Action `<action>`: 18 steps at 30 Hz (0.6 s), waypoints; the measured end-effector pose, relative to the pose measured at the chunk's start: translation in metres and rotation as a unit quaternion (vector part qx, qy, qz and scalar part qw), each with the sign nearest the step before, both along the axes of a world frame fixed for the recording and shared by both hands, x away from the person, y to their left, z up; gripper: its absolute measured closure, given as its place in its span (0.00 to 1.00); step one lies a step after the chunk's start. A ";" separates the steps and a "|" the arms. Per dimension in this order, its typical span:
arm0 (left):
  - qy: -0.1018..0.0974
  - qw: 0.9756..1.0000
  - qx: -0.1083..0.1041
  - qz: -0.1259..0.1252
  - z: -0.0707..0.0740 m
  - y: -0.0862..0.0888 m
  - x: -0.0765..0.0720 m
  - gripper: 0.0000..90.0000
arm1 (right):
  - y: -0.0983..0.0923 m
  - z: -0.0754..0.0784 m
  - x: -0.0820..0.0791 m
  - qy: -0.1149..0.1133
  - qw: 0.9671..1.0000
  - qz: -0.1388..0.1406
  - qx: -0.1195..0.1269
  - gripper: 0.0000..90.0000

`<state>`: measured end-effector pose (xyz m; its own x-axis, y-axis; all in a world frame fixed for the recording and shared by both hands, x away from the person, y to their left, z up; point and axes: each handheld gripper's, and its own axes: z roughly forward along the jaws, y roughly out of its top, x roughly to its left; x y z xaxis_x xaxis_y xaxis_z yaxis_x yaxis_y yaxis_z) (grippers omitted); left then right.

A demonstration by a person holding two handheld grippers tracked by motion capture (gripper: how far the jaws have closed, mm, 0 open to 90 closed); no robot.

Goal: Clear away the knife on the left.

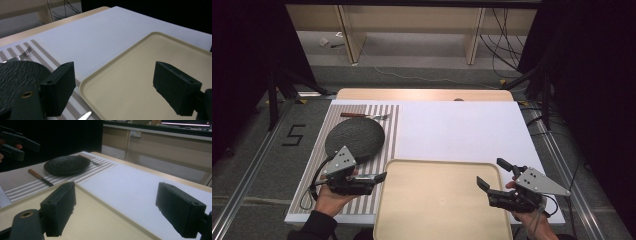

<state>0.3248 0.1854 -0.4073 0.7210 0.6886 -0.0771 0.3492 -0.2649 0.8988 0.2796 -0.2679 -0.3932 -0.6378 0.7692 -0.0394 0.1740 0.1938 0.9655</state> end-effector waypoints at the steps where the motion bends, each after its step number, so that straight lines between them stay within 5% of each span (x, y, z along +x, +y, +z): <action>1: 0.005 1.000 0.006 0.002 -0.001 0.002 0.001 0.20 | 0.000 0.000 0.000 -0.001 1.000 0.000 0.000 0.19; 11: 0.028 0.998 0.052 0.029 -0.011 0.019 0.010 0.20 | 0.000 0.000 0.000 0.002 1.000 0.002 0.000 0.19; 18: 0.061 0.992 0.104 0.033 -0.019 0.026 0.016 0.20 | 0.000 0.000 0.001 0.002 1.000 0.002 0.000 0.19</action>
<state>0.3406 0.2114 -0.4265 0.6683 0.7438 -0.0134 0.4749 -0.4126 0.7773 0.2804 -0.2676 -0.3934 -0.6412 0.7665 -0.0370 0.1775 0.1950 0.9646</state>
